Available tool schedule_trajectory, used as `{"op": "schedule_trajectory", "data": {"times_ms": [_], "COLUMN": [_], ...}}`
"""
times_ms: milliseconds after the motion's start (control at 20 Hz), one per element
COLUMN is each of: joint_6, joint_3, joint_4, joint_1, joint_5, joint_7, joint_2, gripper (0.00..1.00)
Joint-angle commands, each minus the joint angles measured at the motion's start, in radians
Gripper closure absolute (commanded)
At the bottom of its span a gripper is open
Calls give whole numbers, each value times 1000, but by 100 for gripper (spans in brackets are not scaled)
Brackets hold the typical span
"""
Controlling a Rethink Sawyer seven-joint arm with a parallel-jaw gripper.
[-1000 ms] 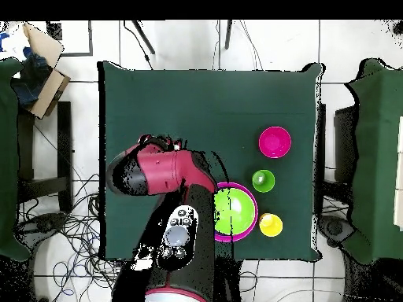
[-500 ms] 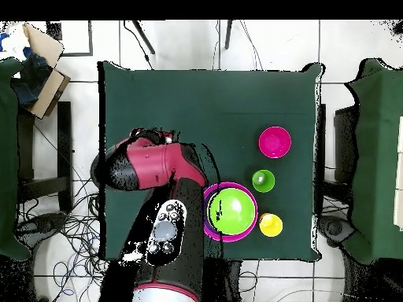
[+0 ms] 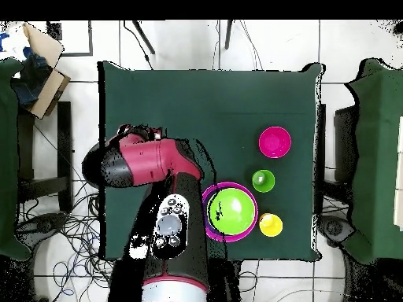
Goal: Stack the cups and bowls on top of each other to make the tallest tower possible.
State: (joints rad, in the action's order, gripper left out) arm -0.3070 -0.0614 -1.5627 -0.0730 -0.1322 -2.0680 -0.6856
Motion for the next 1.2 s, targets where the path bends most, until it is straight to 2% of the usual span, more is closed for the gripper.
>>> {"op": "schedule_trajectory", "data": {"times_ms": [50,350,800,1000,1200], "joint_6": [-19,-25,-78,-107,-44], "joint_3": [197,214,184,211,212], "joint_4": [-88,-100,-67,-128,-192], "joint_1": [92,142,125,153,135], "joint_5": [-127,-179,-244,-252,-292], "joint_7": [172,157,120,141,118], "joint_2": [7,42,92,48,42], "gripper": [0,0,0,0,0]}}
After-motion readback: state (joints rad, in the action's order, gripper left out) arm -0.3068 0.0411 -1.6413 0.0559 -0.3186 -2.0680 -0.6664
